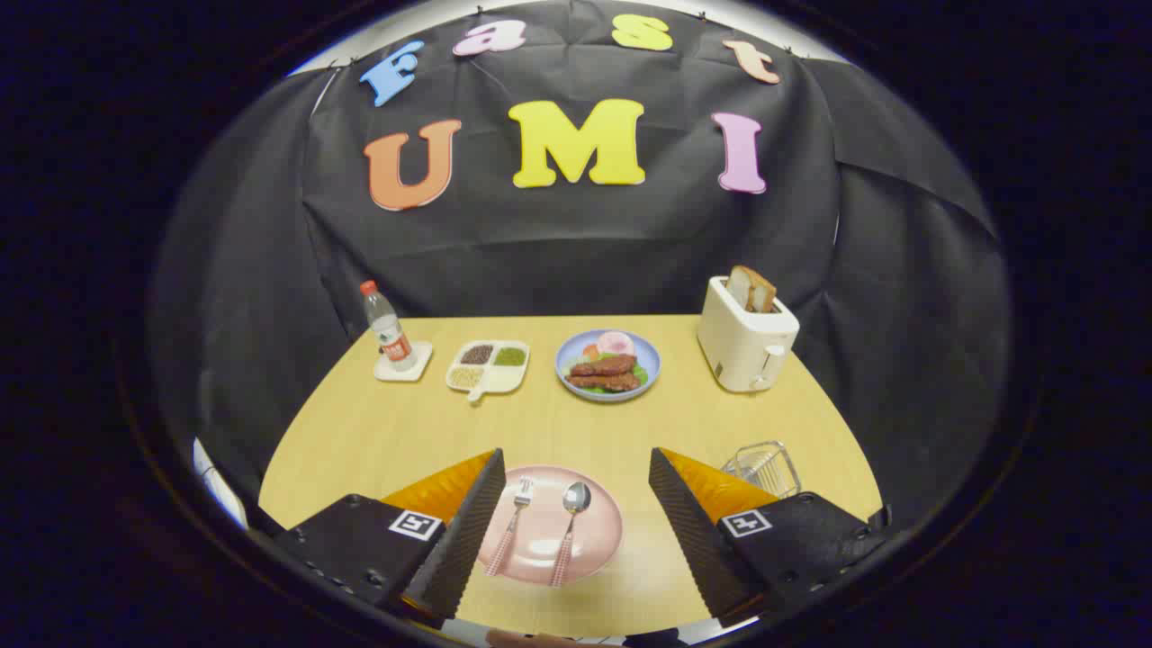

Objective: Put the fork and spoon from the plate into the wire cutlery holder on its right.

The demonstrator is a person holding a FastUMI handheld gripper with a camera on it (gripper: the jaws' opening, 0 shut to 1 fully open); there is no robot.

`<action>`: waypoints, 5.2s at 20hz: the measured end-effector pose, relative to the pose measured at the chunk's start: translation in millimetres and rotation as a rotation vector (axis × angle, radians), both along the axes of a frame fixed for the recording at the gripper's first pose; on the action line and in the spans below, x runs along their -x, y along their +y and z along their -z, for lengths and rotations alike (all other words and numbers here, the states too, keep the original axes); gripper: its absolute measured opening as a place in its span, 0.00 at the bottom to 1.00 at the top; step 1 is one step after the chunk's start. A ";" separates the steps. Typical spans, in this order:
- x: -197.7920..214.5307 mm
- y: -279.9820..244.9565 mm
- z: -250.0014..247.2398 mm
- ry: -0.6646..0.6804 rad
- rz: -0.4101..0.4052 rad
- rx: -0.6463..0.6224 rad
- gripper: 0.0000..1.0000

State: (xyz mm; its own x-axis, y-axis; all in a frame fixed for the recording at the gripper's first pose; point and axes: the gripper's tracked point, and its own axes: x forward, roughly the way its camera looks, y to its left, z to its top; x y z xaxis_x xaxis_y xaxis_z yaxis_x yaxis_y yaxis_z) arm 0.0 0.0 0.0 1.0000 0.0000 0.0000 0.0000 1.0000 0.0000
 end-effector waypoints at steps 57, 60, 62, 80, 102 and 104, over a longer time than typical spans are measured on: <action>-109.9 7.7 174.7 0.292 0.022 -0.068 0.05; -94.4 -3.9 160.0 0.311 -0.020 -0.034 0.03; -78.2 -13.9 140.0 0.304 -0.051 -0.024 0.03; -6.8 -208.4 61.6 0.443 -0.008 -0.100 0.03; -65.4 -234.7 68.0 0.879 0.025 -0.039 0.06; -66.7 -230.9 63.9 0.864 0.016 -0.038 0.10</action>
State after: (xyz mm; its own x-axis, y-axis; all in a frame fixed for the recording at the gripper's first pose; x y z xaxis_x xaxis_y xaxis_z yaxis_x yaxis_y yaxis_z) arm 66.7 -230.9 -63.9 0.6495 0.0011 -0.7603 0.0297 0.9992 0.0268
